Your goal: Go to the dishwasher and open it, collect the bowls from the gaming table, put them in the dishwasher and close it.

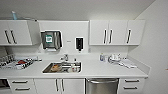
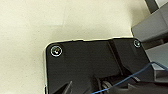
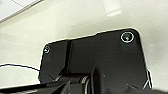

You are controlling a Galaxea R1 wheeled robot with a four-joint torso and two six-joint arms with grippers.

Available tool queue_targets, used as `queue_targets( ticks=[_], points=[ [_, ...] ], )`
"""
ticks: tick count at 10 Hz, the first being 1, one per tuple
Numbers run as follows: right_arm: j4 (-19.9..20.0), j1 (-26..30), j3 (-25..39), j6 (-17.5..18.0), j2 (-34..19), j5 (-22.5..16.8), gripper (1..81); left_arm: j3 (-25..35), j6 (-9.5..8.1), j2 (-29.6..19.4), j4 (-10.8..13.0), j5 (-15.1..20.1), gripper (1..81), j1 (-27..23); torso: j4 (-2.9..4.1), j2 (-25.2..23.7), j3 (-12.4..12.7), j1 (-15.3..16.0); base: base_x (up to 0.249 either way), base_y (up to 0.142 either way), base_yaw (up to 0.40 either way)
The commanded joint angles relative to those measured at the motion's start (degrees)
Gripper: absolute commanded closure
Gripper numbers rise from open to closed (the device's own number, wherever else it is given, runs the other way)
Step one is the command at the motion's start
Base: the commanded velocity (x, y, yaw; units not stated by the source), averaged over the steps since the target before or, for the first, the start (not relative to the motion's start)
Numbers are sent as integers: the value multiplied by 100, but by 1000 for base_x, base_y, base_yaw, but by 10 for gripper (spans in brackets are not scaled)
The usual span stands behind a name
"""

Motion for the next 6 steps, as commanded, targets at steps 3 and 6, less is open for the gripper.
queue_targets(
  ticks=[3,6],
  points=[
    [-24,265,-13,-24,-35,-305,10,22,38,-67,34,263,10,-277,0,0,0,0,153,0,0],
    [-24,273,-127,-23,35,-305,10,22,38,-67,34,263,10,-268,0,0,0,0,153,0,0]
  ],
)
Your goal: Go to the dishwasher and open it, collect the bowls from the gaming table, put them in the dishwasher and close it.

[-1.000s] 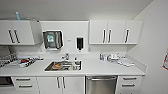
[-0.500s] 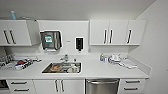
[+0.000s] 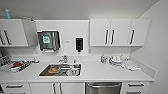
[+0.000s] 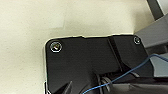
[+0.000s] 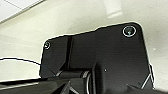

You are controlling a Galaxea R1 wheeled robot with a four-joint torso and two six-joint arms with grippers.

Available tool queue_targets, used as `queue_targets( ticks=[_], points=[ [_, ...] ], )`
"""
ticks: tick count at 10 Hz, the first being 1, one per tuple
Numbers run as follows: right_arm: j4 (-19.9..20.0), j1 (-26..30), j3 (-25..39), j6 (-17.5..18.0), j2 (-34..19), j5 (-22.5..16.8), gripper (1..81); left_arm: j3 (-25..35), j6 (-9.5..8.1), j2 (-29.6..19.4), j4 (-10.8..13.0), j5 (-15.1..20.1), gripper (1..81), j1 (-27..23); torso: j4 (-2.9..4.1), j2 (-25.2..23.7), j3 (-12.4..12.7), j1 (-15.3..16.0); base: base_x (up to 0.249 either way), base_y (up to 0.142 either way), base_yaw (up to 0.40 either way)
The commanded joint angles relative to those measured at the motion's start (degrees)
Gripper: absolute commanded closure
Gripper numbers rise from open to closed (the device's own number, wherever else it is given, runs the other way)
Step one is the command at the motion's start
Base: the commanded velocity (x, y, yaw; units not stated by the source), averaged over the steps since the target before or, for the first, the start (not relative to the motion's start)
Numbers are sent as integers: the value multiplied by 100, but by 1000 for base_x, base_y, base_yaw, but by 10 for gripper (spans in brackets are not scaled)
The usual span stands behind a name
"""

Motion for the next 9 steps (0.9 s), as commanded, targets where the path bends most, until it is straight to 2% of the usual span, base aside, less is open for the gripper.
queue_targets(
  ticks=[1,9],
  points=[
    [-21,355,-5,-21,-94,-263,10,22,38,-67,34,224,10,-354,0,0,0,0,153,0,0],
    [-21,355,-101,-30,3,-263,10,14,38,-58,34,224,10,-362,0,0,0,0,143,0,0]
  ],
)
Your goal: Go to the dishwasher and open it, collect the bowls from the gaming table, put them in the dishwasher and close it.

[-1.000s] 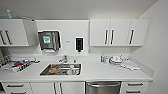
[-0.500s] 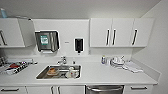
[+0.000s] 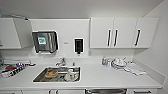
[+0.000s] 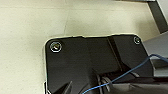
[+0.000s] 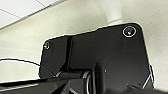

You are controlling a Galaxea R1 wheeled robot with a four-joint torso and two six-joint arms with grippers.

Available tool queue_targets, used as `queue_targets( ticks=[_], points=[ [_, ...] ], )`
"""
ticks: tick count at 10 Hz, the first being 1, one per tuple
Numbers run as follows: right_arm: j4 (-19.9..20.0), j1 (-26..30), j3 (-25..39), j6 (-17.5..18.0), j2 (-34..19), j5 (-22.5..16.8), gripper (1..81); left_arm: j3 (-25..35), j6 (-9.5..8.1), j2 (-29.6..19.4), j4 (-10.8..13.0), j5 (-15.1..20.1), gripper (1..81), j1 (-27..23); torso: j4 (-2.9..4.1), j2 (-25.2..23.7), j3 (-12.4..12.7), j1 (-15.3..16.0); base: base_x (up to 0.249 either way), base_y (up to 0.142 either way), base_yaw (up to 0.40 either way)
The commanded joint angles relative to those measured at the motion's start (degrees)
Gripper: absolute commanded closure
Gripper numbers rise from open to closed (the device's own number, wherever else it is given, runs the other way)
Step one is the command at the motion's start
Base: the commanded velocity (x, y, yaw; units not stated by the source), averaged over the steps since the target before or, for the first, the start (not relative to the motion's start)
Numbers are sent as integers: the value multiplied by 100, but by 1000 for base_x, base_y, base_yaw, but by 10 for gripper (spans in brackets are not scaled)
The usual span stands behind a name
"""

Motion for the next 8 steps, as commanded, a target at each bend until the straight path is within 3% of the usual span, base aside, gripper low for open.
queue_targets(
  ticks=[1,4,8],
  points=[
    [-21,335,-12,-30,-88,-263,10,14,46,-43,40,222,10,-354,0,0,0,0,137,0,0],
    [-39,344,-38,-30,-10,-290,10,14,46,-70,40,222,10,-354,0,0,0,2,117,0,0],
    [32,362,-64,14,35,-316,10,66,46,-43,49,230,10,-354,0,2,0,5,0,0,0]
  ],
)
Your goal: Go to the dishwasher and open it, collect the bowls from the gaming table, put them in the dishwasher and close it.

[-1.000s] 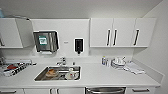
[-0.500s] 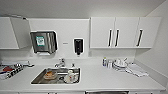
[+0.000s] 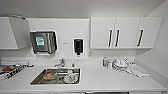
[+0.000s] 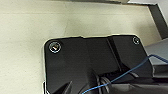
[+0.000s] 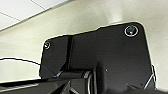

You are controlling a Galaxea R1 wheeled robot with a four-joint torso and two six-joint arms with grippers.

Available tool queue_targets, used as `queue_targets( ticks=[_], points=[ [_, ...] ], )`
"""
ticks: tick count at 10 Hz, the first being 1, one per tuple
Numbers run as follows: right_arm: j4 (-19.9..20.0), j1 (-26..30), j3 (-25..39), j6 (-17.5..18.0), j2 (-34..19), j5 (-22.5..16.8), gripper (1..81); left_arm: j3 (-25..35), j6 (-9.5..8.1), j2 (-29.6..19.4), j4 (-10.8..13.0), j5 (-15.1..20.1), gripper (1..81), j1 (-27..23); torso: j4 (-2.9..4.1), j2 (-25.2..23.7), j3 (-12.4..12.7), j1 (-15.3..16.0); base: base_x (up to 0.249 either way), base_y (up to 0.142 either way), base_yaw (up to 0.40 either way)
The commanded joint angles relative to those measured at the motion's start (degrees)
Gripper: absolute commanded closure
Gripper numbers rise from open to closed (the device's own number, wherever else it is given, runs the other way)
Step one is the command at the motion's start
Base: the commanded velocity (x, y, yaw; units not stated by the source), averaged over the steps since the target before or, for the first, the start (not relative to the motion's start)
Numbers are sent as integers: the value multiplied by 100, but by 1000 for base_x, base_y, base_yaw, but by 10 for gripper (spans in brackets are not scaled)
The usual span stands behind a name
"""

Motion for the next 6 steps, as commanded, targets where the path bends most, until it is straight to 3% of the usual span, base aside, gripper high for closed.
queue_targets(
  ticks=[1,3,4,6],
  points=[
    [27,379,104,30,-79,-434,10,103,42,-98,51,241,10,-359,0,0,0,0,0,0,0],
    [0,432,715,4,-358,-636,10,687,42,-621,34,68,10,-324,0,0,0,0,0,0,0],
    [9,458,1138,30,-665,-619,10,1189,7,-1052,16,-267,10,-323,0,0,0,0,0,0,0],
    [132,590,2222,145,-1450,-654,10,2045,6,-1838,42,-471,10,-323,0,0,0,0,0,0,0]
  ],
)
